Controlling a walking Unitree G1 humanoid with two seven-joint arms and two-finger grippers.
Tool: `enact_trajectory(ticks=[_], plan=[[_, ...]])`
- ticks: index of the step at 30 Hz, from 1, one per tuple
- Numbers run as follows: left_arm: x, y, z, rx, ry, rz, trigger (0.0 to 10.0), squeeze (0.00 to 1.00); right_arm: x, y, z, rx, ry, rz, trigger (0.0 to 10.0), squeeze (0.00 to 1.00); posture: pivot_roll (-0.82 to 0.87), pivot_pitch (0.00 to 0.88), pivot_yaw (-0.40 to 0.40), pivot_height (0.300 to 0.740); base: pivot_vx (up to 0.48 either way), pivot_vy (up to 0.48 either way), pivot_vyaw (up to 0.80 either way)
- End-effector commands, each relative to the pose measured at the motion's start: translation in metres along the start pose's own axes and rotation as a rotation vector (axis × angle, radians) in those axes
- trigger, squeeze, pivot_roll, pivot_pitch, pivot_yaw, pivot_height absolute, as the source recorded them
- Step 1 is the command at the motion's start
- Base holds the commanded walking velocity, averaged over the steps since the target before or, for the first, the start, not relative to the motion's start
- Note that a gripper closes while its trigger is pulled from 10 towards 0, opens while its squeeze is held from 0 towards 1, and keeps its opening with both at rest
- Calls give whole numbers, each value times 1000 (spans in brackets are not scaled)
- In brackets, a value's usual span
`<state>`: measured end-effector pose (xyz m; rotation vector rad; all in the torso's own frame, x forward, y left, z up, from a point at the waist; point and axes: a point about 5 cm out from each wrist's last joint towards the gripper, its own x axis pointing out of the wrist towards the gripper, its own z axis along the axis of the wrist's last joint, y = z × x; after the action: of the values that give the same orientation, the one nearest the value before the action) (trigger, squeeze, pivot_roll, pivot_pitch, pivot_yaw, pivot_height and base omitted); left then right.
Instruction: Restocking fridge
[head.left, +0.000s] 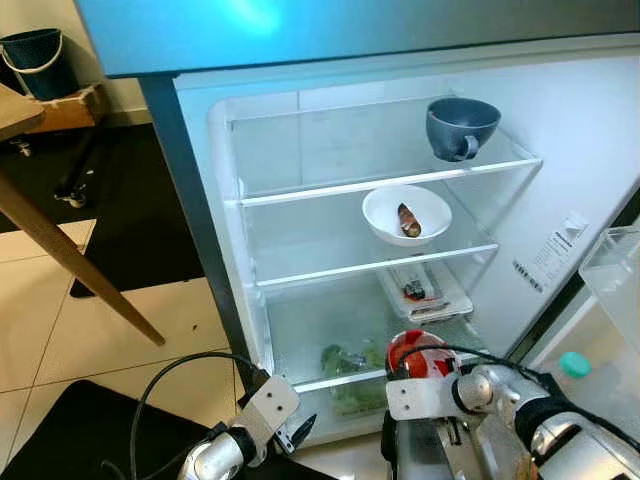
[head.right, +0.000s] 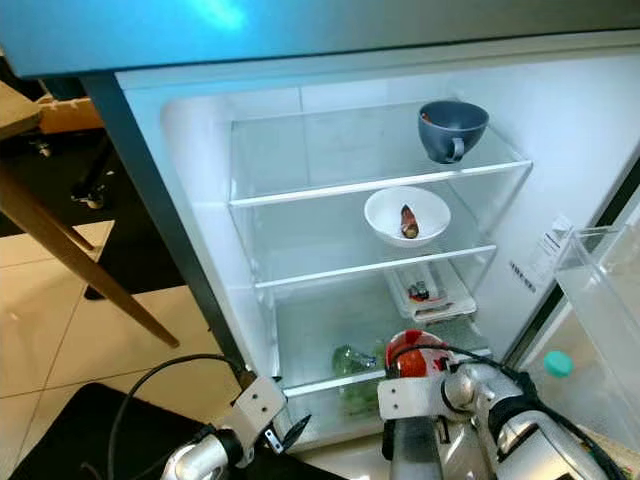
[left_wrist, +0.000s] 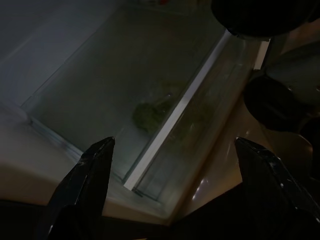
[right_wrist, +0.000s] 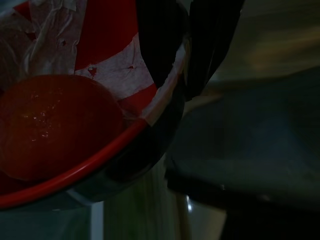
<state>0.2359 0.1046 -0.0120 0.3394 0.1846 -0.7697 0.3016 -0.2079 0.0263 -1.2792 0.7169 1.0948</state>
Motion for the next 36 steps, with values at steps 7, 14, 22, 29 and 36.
enact_trajectory(ticks=[7,14,22,29,36], plan=[[-1,0,-1,2,-5,25,10000,0,-22,-16,2,-47,-96,72,10000,0,-31,66,9,456,0,0,0],[-3,1,-1,2,-10,55,10000,0,-49,-30,-1,-90,-128,101,10000,0,-35,68,7,456,0,0,0],[-1,0,1,-26,-23,80,10000,0,-74,-49,7,-123,-166,86,10000,0,-37,70,5,456,0,0,0],[1,-2,3,-54,-39,96,10000,0,-92,-62,18,-171,-181,70,10000,0,-38,70,1,456,0,0,0],[2,-3,4,-74,-48,111,10000,0,-117,-77,25,-226,-159,43,10000,0,-40,70,-2,456,0,0,0]])
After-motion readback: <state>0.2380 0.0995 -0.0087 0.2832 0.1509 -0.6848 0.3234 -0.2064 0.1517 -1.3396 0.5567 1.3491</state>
